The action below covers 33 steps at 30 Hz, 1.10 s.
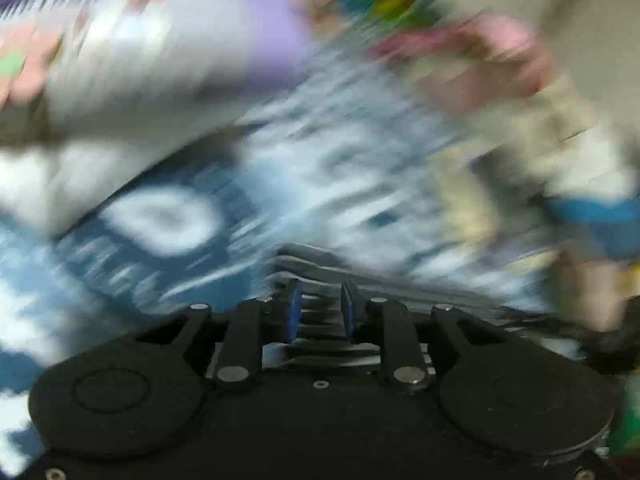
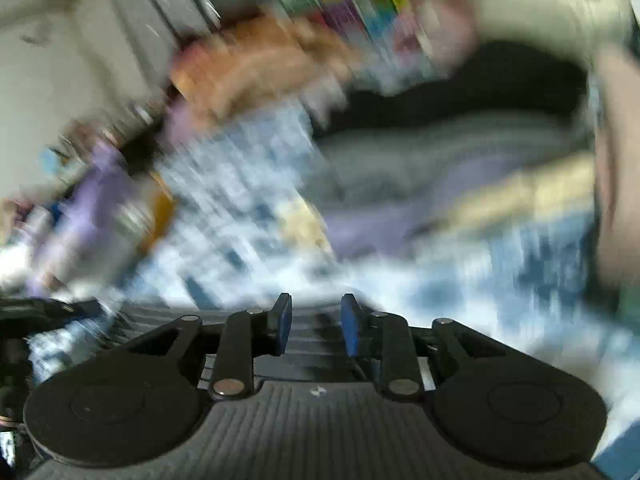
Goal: Fold clothes
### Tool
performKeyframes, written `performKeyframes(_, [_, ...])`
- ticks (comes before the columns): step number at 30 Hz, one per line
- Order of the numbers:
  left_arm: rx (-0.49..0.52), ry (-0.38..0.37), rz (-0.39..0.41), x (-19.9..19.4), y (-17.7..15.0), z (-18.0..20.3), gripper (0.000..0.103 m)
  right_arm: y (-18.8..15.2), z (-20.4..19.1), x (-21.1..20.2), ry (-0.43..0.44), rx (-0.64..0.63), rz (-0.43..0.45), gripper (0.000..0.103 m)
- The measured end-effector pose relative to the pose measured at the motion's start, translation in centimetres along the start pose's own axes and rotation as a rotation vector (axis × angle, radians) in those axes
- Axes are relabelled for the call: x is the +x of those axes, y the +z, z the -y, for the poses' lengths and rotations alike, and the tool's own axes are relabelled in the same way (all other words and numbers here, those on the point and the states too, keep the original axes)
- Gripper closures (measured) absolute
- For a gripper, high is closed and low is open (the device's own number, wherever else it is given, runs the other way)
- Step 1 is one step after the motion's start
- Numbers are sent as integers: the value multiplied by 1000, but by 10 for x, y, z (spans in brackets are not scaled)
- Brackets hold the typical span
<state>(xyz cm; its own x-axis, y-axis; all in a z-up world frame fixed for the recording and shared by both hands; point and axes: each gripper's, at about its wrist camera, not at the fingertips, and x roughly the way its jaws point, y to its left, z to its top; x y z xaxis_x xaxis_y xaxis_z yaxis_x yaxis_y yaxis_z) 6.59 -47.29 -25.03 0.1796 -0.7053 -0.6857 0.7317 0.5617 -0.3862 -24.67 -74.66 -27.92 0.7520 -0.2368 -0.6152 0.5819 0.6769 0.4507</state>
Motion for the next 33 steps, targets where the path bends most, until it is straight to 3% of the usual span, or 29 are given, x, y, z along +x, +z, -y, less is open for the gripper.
performKeyframes(2, [-7,-19,19,-10,2,2,91,4,8,-7,30,61,2,80])
performKeyframes(3, [11,-26,40,-20,3,7,81,10,5,-16,25,51,19,78])
performKeyframes(4, [44,-28,76,-33,3,14,79,13,0,-27,20,31,45,72])
performKeyframes(8, [87,-49,139,-70,-13,36,76,6,-15,-74,49,-13,120,71])
performKeyframes(15, [157,-29,190,-126,-67,66,76,-74,-53,-144,3,-204,157,71])
performKeyframes(19, [211,-1,166,-146,-107,74,76,-115,-71,-173,-9,-264,164,70])
performKeyframes(24, [285,24,143,-172,-164,84,76,-171,-112,-186,-22,-480,133,71])
performKeyframes(28, [468,137,151,-175,-222,104,76,-210,-133,-189,7,-540,99,71])
performKeyframes(30, [580,192,107,-166,-253,113,76,-230,-144,-191,-1,-594,110,71])
performKeyframes(33, [828,330,194,-159,-295,132,76,-261,-155,-180,-77,-691,29,67])
